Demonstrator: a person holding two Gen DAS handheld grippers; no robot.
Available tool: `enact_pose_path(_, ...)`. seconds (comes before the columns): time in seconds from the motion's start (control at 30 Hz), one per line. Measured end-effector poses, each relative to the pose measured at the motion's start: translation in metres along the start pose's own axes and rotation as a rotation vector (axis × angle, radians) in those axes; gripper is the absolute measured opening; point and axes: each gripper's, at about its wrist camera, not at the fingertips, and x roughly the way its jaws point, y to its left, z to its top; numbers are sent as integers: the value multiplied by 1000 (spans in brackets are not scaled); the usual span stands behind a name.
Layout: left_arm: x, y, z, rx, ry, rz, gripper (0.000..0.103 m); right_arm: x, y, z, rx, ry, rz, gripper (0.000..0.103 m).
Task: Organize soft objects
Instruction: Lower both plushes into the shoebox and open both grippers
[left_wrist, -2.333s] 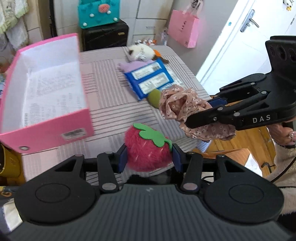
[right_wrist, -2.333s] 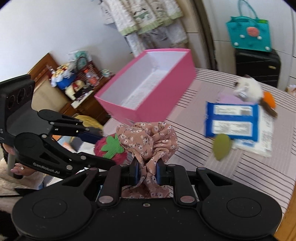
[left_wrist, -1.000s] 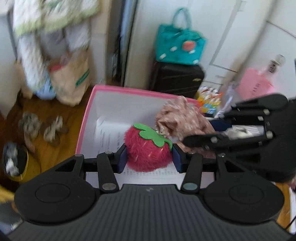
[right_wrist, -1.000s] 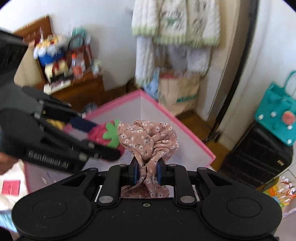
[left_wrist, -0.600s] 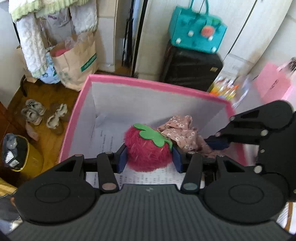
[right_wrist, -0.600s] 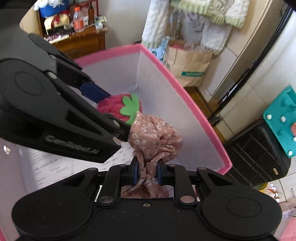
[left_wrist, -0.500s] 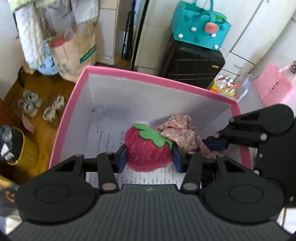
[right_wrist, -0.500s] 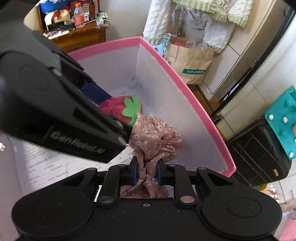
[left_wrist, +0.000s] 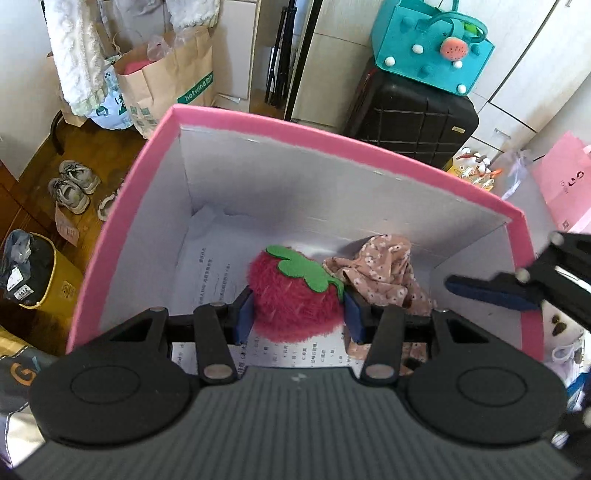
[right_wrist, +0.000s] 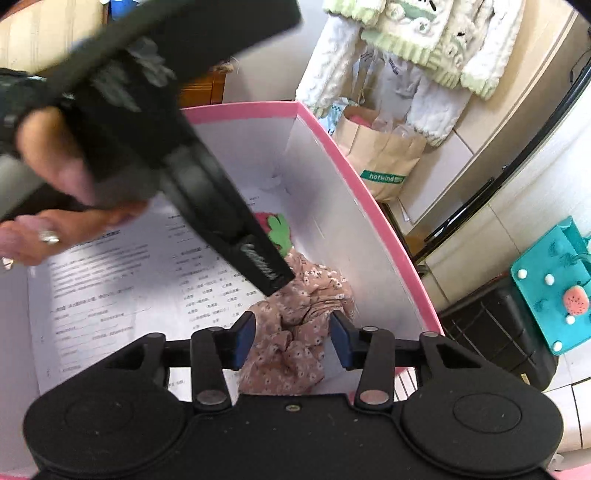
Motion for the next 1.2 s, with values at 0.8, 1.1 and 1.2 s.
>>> enact_pose_path(0.8, -87, -24, -33, 215, -74, 107, 65, -77, 15, -37, 385, -182, 90, 45)
enact_pose_path(1.1, -156, -26, -63, 245, -124, 84, 66, -124, 35, -46, 388, -214, 91, 47)
enact_pose_path(1.2, -175, -27, -77, 266, -139, 82, 67, -140, 42, -49, 381, -226, 88, 47)
